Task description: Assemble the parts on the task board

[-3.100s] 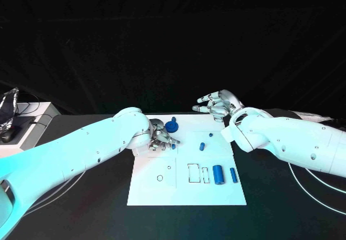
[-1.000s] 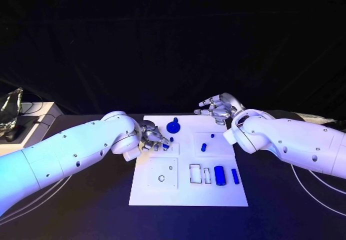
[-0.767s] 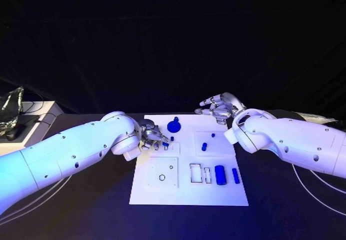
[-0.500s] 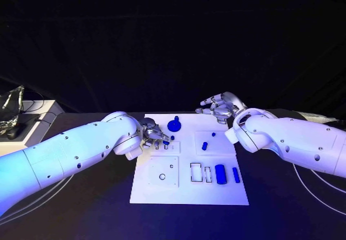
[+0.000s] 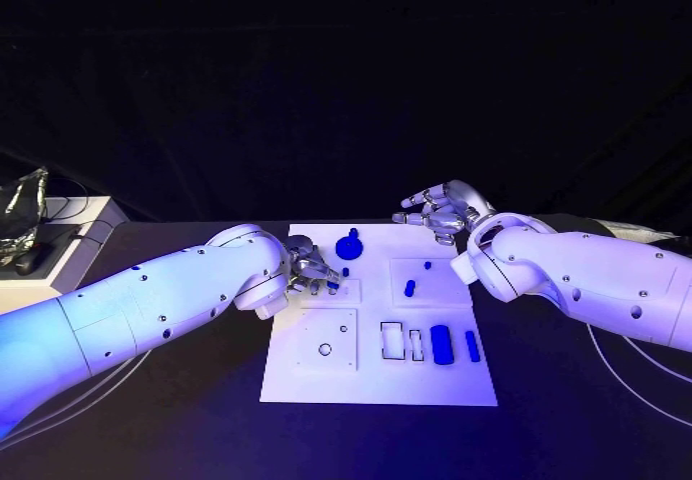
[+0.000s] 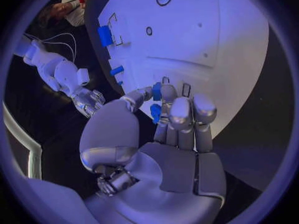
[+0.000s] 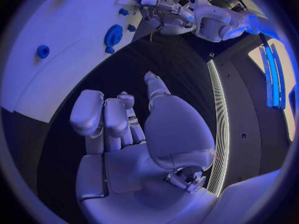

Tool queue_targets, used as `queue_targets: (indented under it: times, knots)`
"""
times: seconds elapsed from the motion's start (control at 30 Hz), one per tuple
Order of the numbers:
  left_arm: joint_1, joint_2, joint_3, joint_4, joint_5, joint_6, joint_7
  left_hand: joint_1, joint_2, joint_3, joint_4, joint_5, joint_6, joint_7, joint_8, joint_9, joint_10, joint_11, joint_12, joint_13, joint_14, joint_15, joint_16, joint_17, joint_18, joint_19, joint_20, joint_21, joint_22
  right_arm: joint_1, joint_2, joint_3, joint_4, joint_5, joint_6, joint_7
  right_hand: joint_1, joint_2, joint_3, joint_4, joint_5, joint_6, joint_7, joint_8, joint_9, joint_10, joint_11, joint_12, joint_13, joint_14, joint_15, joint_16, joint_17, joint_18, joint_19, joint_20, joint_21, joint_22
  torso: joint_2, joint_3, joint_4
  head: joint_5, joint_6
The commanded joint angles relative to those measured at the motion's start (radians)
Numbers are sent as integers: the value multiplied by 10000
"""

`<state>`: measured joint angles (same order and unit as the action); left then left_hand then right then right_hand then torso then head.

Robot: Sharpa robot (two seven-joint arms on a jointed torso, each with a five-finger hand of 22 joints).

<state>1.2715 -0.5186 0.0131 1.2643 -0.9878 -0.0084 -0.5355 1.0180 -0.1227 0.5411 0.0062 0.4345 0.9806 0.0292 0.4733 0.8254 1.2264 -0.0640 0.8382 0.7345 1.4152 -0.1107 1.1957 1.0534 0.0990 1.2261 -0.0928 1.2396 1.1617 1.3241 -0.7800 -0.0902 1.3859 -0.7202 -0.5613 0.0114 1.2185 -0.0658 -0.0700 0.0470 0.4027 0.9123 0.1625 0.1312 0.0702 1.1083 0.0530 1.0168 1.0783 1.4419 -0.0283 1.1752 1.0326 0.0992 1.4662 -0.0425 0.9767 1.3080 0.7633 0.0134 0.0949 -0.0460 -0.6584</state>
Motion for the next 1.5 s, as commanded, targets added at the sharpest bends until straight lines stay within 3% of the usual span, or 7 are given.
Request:
queue_targets:
  times: [0.03,0.67,1.5]
  knots:
    - [-7,12,-6,39,-253,39,-129,92,60,1383,-1394,71,318,-240,-53,1077,61,-45,-61,32,54,-2,-13,17,-140,83,-34,-45,42,-5,-9,2,20,-85,140,104,-94,-43,-26,19,54,7,37,68,11,-59,7,-32,-8,-33,13,-36,-9,171,447,24,-36,1279,-2,-1,7,-8,-23]
    - [-46,-46,-35,135,-471,306,-322,123,43,1381,-1383,96,346,-239,-105,1131,87,-46,-98,85,53,-3,5,24,-152,108,-43,-61,117,-5,-28,2,24,-82,200,107,-105,-42,-27,25,49,17,33,71,11,-45,3,-29,-15,-28,11,-34,-1,168,450,21,-39,1280,-6,-17,7,39,-106]
    - [-143,-17,-73,103,-657,538,-408,168,36,1357,-1343,91,357,-237,-154,1188,94,-42,-133,141,52,3,5,10,-158,132,-41,-102,197,-14,-38,1,28,-75,306,95,-105,-42,-27,25,49,17,33,71,11,-45,3,-29,-15,-28,11,-34,-1,168,450,21,-39,1280,-4,0,-1,54,-139]
